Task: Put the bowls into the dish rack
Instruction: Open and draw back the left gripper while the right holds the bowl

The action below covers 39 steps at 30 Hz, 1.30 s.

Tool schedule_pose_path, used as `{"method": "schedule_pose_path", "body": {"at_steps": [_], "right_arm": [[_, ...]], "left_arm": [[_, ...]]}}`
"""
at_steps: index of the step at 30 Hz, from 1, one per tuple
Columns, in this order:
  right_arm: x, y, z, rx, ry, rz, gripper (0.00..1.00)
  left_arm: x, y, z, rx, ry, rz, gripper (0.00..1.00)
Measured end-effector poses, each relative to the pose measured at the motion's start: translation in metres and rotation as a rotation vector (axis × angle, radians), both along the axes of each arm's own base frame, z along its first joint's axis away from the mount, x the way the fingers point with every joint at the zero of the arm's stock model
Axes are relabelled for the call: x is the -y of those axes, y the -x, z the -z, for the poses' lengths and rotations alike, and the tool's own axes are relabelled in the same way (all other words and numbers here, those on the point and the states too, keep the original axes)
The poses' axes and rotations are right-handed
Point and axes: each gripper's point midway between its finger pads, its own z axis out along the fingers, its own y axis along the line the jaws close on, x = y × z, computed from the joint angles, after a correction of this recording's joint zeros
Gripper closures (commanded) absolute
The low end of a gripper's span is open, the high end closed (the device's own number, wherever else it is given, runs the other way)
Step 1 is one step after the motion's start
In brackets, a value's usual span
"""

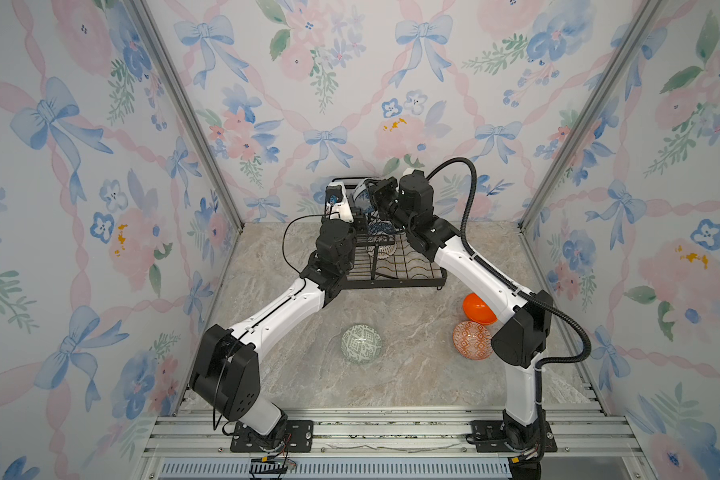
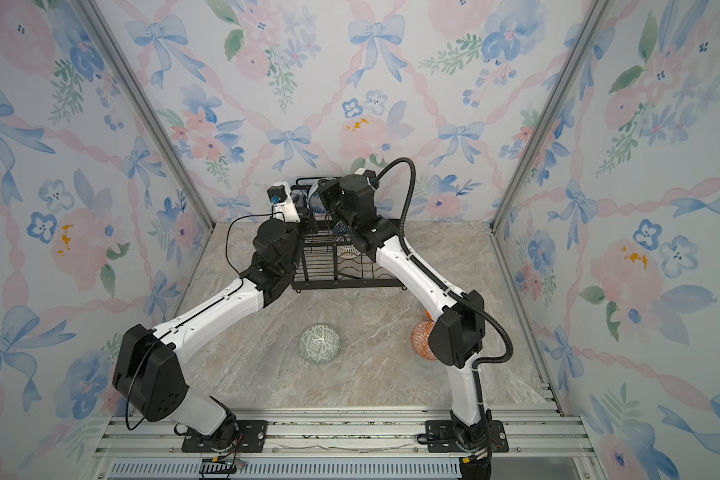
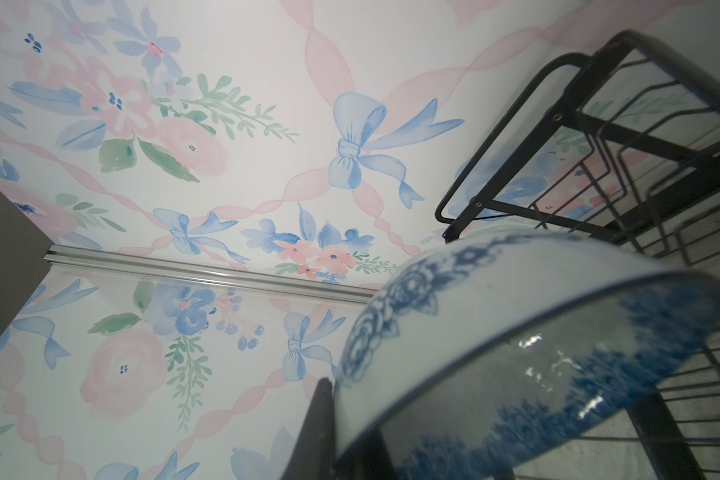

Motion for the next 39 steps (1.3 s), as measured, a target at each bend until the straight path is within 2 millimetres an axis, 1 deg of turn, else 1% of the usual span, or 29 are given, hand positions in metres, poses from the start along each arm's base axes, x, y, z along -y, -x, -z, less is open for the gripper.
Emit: {"method": "schedule_pose_path", "body": {"at_steps": [2,4,9,10,13,15,17,19,21,27,29,33,36,39], "right_arm": [[0.004,-0.003,0.001,-0.001,0.005,0.010,1.00],[0.007,-0.005,0.002,-0.002,0.006,0.020,1.00],[0.015,-0.010,0.001,0.000,0.004,0.037,1.00],[0.016,-0.012,0.001,0.001,0.003,0.040,1.00],[0.021,-0.015,0.001,0.001,0.003,0.049,1.00],[0.024,-0.017,0.001,0.001,0.003,0.055,1.00],[0.027,-0.019,0.001,0.001,0.003,0.060,1.00],[0.028,-0.020,0.003,0.000,0.003,0.062,1.00],[0.029,-0.022,0.006,-0.002,0.005,0.066,1.00],[0.036,-0.027,0.028,-0.035,0.029,0.079,1.00],[0.041,-0.028,0.030,-0.032,0.025,0.081,1.00],[0.056,-0.026,0.029,-0.026,0.022,0.097,1.00],[0.071,-0.024,0.026,-0.020,0.029,0.116,1.00],[0.086,-0.021,0.025,-0.014,0.035,0.136,1.00]], "left_arm": [[-0.003,0.003,-0.007,0.017,0.013,-0.007,0.82],[-0.004,0.004,-0.008,0.023,0.016,-0.007,0.80],[-0.006,0.003,-0.001,0.009,0.007,-0.020,0.74],[-0.006,0.003,0.000,0.007,0.005,-0.022,0.70],[-0.006,0.003,0.001,0.003,0.000,-0.023,0.54],[-0.005,0.002,0.003,-0.005,-0.007,-0.020,0.50],[-0.004,0.002,0.005,-0.011,-0.012,-0.015,0.43],[-0.003,0.002,0.007,-0.017,-0.015,-0.012,0.41],[-0.002,0.001,0.009,-0.028,-0.022,-0.007,0.35],[0.000,-0.001,0.020,-0.075,-0.053,0.009,0.23],[0.002,-0.001,0.022,-0.092,-0.063,0.018,0.18],[0.005,-0.002,0.017,-0.109,-0.068,0.042,0.12],[0.009,-0.002,0.011,-0.114,-0.065,0.066,0.03],[0.012,-0.002,0.008,-0.122,-0.063,0.085,0.02]]}}
